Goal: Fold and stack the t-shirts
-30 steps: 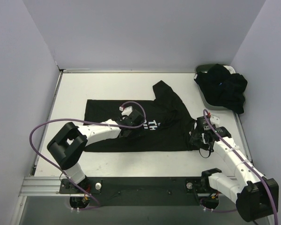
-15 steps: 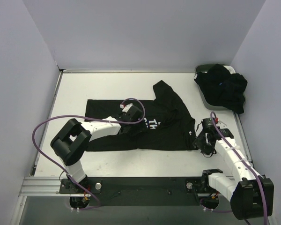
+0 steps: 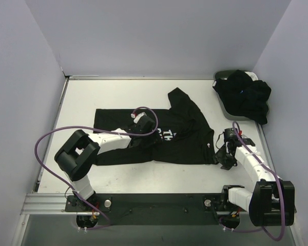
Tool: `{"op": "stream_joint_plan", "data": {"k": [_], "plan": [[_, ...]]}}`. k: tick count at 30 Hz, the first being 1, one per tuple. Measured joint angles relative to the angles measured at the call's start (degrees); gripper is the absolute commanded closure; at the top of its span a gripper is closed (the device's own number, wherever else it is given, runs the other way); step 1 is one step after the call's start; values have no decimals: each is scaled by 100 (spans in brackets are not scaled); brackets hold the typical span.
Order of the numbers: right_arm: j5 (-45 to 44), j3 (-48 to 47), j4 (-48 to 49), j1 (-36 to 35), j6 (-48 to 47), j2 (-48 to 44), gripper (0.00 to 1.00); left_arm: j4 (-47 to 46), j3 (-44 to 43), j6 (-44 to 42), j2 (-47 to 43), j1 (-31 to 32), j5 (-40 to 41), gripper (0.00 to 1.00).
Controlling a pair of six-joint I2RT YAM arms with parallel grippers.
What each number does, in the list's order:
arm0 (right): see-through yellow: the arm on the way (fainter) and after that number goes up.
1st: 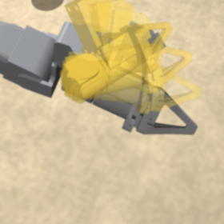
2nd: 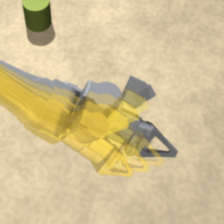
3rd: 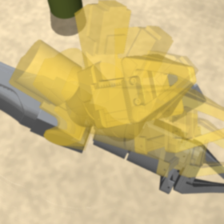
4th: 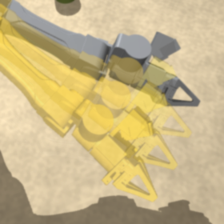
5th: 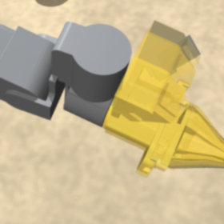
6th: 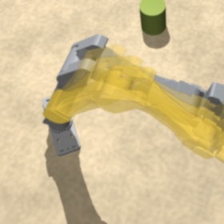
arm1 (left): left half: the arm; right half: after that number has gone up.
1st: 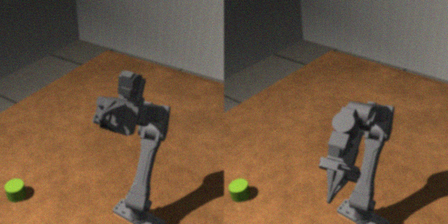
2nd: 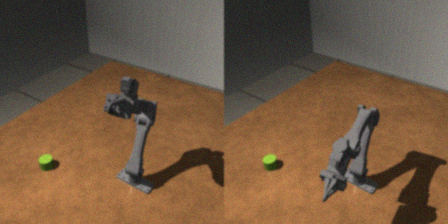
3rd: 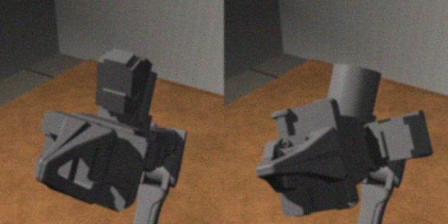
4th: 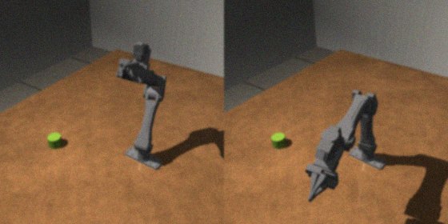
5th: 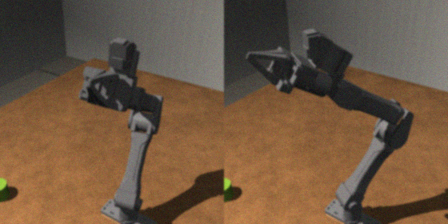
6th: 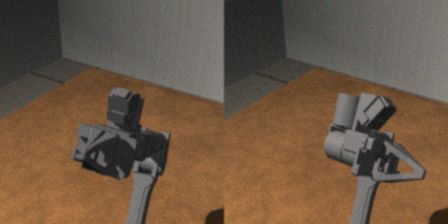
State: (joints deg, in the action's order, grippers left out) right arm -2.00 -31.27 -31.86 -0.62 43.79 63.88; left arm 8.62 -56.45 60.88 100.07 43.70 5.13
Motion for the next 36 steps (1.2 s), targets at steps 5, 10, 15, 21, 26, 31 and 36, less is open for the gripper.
{"op": "stream_joint_plan", "data": {"k": [5,10,15,21,26,31,36], "plan": [[42,-39,74,151,-4,50,62,-205,168,-11,-79,2,-13,21],[44,-179,125,181,-4,52,62,-417,345,-28,-164,4,-24,22],[57,-219,181,184,11,138,62,-632,520,-28,-247,11,-24,22],[111,-216,345,184,83,313,63,-772,643,-28,-306,13,-24,22],[229,-199,566,181,151,474,63,-802,730,-26,-376,13,-24,22],[328,-120,702,179,208,535,63,-796,787,-26,-433,15,-24,22],[380,-24,734,168,247,531,63,-787,789,-28,-439,20,-20,22]]}}
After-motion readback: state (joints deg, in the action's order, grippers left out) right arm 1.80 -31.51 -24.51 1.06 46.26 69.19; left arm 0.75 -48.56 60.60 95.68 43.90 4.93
